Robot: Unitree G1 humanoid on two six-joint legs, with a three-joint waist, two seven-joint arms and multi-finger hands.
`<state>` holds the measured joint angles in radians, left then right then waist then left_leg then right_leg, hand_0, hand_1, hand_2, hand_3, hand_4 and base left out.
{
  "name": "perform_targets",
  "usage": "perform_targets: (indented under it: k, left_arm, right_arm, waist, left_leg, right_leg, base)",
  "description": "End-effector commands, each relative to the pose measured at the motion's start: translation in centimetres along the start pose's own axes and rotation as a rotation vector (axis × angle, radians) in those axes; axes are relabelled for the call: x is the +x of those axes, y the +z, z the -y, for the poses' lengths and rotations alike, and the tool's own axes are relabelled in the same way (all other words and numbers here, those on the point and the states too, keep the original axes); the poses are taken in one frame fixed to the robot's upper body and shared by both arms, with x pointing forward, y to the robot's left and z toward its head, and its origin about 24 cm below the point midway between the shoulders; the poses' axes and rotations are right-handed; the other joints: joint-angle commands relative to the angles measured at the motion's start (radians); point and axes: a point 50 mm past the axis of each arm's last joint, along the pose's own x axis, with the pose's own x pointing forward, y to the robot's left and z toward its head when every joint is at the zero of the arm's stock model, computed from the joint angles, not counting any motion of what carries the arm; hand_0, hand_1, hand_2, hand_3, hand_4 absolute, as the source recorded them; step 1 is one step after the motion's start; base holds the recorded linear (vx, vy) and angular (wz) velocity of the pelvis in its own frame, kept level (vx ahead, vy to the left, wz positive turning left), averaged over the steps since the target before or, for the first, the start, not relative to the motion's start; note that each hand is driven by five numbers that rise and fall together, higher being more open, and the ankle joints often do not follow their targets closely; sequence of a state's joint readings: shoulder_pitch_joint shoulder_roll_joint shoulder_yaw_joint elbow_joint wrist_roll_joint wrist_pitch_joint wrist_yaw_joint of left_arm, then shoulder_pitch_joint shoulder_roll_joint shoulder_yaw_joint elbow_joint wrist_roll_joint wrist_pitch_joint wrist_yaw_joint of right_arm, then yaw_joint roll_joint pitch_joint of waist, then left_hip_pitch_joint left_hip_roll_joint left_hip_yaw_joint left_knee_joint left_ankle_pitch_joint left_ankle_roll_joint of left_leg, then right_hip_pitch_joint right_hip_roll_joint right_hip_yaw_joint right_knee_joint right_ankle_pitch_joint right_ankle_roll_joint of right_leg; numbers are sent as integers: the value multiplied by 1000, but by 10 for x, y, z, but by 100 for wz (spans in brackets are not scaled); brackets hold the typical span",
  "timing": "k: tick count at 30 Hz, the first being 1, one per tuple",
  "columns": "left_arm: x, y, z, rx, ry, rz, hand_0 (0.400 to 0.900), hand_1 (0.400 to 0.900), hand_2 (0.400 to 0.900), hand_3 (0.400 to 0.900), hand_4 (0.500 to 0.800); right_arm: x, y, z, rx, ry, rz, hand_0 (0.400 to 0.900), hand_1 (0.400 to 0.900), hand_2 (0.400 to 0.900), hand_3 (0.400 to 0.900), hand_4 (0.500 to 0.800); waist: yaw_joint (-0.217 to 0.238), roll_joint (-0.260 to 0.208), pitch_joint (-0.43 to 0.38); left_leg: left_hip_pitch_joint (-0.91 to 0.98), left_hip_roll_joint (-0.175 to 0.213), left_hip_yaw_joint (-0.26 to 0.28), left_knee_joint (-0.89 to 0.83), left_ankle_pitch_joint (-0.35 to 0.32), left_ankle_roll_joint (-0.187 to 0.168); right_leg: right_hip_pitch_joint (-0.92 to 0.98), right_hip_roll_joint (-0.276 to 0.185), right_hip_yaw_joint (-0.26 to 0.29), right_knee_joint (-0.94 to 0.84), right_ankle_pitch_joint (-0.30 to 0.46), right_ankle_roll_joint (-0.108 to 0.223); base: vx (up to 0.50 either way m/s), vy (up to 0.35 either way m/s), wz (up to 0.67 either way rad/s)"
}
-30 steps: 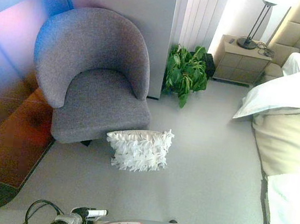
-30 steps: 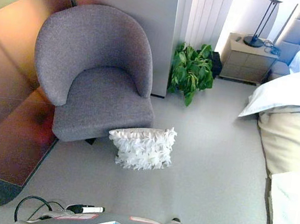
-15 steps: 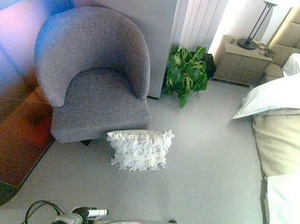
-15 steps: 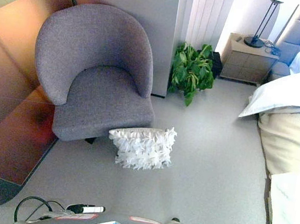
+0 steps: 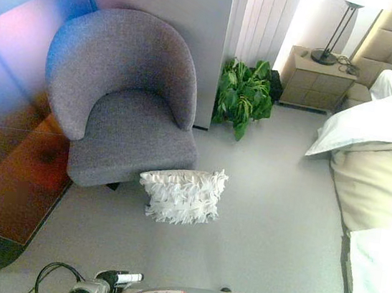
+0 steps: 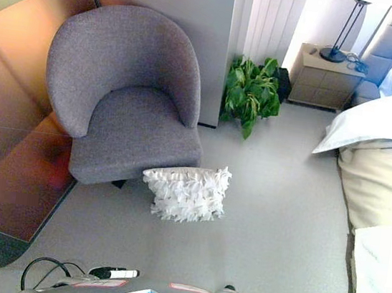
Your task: Pick up the pillow and put it on the sofa.
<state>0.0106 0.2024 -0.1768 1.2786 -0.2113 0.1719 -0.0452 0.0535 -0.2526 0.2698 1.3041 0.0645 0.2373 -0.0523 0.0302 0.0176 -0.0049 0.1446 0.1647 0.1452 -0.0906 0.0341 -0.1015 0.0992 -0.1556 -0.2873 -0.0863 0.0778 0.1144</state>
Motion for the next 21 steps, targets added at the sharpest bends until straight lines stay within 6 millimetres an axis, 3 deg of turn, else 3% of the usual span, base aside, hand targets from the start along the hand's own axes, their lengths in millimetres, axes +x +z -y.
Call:
perform_targets:
  k: [1,7,8,11,13,15,17,21]
  left_arm:
    - [1,0,3,81,1,-34,900,900,900,900,800]
    - [0,-4,-1,139,38,-75,900,900,900,900,800]
    - [0,-1,-1,135,51,-74,900,900,900,900,800]
    - [0,11,2,76,79,-56,900,900,900,900,800]
    - [0,13,5,35,57,-35,900,900,900,900,800]
    - [1,8,10,-22,29,-36,900,900,900,900,800]
    - [1,-5,10,-56,10,-64,900,900,900,900,800]
    - [0,-24,3,-48,-4,-124,900,900,900,900,800]
  right_arm:
    - [-3,26,-15,-40,42,39,900,900,900,900,800]
    - [-4,29,-21,23,65,40,900,900,900,900,800]
    - [-4,32,-20,43,60,49,900,900,900,900,800]
    - [-6,43,-9,46,31,84,900,900,900,900,800]
    - [-5,41,1,6,0,73,900,900,900,900,800]
    - [-4,34,13,-37,-34,50,900,900,900,900,800]
    - [-3,27,22,-54,-56,28,900,900,900,900,800]
    - [-2,23,28,-34,-50,28,900,900,900,900,800]
  waist:
    - [5,-35,33]
    - [-10,-29,41]
    - [-19,-28,55]
    - [-43,-41,101]
    - [-45,-46,129]
    - [-23,-38,159]
    - [9,-12,181]
    - [49,21,190]
  left_leg:
    - [-3,-17,62,3,-62,8]
    - [1,-1,58,3,-52,8]
    - [-12,11,53,30,-47,4]
    - [-114,26,38,248,-57,1]
    - [-205,33,16,448,1,-2]
    - [-308,-4,-35,540,60,-5]
    - [-362,-19,-57,465,122,-23]
    - [-343,54,-38,200,230,-56]
  right_leg:
    - [8,-33,15,-1,-30,44]
    - [-7,-10,39,40,-61,26]
    - [-30,6,64,69,-76,12]
    - [-98,25,114,122,-81,-30]
    - [-107,27,117,132,-81,-62]
    - [-89,29,127,137,-86,-73]
    - [-52,37,129,139,-110,-65]
    - [56,57,115,114,-169,-51]
  base:
    - [44,-115,-2]
    - [46,-177,-2]
    - [-53,-231,-7]
    - [-120,-194,-17]
    - [0,-114,-40]
    - [138,-4,-61]
    - [293,134,-49]
    - [404,134,-15]
